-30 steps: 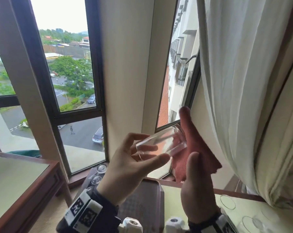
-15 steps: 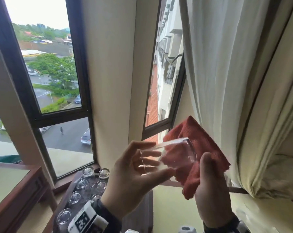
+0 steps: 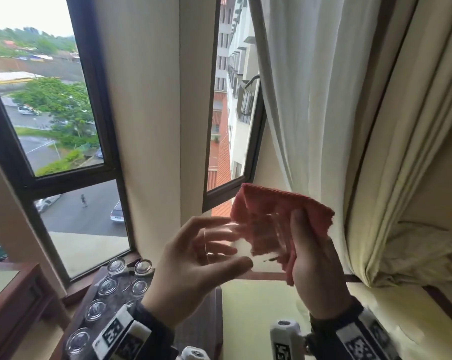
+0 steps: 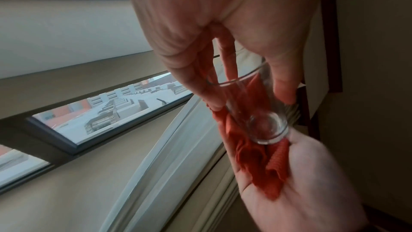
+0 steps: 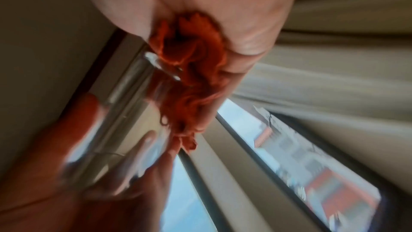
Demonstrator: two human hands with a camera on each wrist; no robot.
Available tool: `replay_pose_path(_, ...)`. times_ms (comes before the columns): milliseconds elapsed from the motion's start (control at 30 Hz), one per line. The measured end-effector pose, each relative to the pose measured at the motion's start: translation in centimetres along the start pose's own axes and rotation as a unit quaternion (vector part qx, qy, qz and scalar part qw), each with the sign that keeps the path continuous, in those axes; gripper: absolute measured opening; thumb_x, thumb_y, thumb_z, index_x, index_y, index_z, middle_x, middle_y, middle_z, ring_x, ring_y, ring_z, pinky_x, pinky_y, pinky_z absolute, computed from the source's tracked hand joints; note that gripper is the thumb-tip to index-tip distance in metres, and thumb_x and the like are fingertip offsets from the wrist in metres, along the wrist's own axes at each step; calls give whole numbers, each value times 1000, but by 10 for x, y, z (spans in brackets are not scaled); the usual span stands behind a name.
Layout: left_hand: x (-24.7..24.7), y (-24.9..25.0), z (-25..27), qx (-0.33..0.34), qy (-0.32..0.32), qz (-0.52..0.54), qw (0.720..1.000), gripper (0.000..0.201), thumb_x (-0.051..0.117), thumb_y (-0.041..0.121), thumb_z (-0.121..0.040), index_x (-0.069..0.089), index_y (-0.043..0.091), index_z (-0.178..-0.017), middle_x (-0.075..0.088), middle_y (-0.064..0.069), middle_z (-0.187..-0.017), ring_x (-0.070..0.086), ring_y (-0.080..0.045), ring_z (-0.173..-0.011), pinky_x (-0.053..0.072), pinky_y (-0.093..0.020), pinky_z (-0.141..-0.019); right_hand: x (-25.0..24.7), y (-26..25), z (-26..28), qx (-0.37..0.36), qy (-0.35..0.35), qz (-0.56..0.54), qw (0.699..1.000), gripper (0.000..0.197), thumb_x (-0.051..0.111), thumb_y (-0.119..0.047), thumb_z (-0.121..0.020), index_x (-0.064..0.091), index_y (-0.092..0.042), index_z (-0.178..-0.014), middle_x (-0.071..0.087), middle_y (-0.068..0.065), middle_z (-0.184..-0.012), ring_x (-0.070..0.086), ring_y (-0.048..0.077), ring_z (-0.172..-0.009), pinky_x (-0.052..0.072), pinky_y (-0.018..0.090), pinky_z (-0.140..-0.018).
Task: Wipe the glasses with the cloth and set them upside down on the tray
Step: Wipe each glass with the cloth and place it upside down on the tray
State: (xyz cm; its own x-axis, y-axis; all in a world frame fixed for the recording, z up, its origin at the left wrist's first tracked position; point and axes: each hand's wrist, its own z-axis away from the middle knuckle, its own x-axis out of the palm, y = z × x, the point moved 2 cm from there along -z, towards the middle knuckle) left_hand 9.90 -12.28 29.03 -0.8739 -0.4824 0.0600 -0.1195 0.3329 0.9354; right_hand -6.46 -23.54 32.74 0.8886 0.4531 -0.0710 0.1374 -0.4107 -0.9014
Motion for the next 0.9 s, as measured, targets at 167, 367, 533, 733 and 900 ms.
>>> replay_pose_path(167, -2, -9, -9, -22, 67, 35, 997, 64, 95, 13, -63, 69, 15, -122, 80, -12, -107, 80, -29, -89, 64, -29, -71, 29, 9, 34, -149, -21, 70, 986, 46, 32, -25, -108, 43, -38, -150, 62, 1, -132, 55, -5, -126, 45, 18, -106)
replay_pose_path(367, -2, -4, -1, 2, 27, 24, 999, 65, 100, 33, -55, 74, 34, -114, 79, -10, -110, 78, -29, -94, 65, -36, -81, 15, -10, 8, -258, -60, 184, 947, 37, 43, -23, -105, 55, -25, -140, 61, 0, -140, 58, 4, -126, 52, 30, -102)
replay_pose_path(533, -4, -3, -1, 11, 44, 68, 997, 68, 101, 32, -56, 73, 25, -118, 78, -16, -111, 79, -32, -92, 64, -33, -77, 7, -12, 9, -84, -34, 64, 994, 25, 44, -55, -99, 69, -48, -101, 67, 9, -74, 64, 34, -68, 54, 36, -59)
replay_pose_path(733, -5, -9, -2, -8, 65, 29, 997, 66, 102, 17, -65, 69, 13, -122, 79, -16, -108, 79, -34, -91, 66, -40, -78, 30, -6, 21, -254, -106, 235, 932, 49, 40, -17, -105, 38, -9, -154, 26, 4, -166, 20, 26, -155, 29, 46, -123)
replay_pose_path(900, 1, -4, 6, -2, 39, 7, 999, 70, 101, 35, -54, 72, 28, -117, 79, -9, -109, 79, -29, -92, 65, -36, -80, 14, -21, -7, -184, -83, 185, 962, 26, 42, -39, -107, 67, -33, -111, 72, -20, -92, 67, -3, -79, 51, 12, -69)
